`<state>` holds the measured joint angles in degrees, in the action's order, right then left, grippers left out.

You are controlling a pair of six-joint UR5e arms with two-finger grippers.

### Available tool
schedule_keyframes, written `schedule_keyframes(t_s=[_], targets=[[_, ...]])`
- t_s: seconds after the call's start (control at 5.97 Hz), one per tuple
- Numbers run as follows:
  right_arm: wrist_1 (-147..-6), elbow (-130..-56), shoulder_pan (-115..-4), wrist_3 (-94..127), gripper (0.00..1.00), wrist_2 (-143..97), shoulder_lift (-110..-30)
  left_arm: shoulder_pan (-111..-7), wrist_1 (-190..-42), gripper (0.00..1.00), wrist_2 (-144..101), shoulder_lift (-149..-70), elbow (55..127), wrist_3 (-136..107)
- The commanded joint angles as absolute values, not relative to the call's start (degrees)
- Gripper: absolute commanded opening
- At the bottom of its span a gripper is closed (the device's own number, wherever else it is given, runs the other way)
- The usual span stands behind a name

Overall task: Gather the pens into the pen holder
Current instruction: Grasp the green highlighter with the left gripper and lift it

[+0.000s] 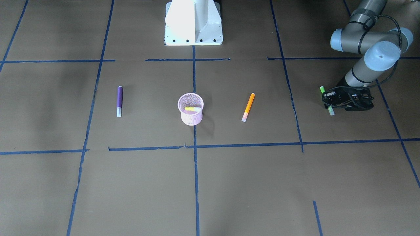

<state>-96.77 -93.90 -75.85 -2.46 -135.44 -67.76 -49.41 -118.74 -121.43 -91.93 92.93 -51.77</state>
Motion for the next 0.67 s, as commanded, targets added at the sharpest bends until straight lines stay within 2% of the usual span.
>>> schedule_keyframes(t_s=[0.0, 0.17, 0.34, 0.5], targets=[[-96.77, -93.96, -75.85, -2.46, 0.99, -135.44, -67.94, -49.22, -118.74, 0.33, -121.46, -91.93, 92.81, -51.77], [-96.68, -93.87, -75.85, -2.46, 0.99, -135.35, -68.11, -49.13, -118.74, 0.33, -121.46, -91.93, 92.81, -51.77], [-96.68, -93.87, -75.94, -2.46, 0.99, -135.35, -68.12, -49.22, -118.65, 0.13, -121.46, -91.93, 93.25, -51.77], [-96.68, -93.95, -75.85, -2.46, 0.99, -135.35, -68.12, -49.22, -118.48, 0.00, -120.94, -92.02, 94.47, -51.77]])
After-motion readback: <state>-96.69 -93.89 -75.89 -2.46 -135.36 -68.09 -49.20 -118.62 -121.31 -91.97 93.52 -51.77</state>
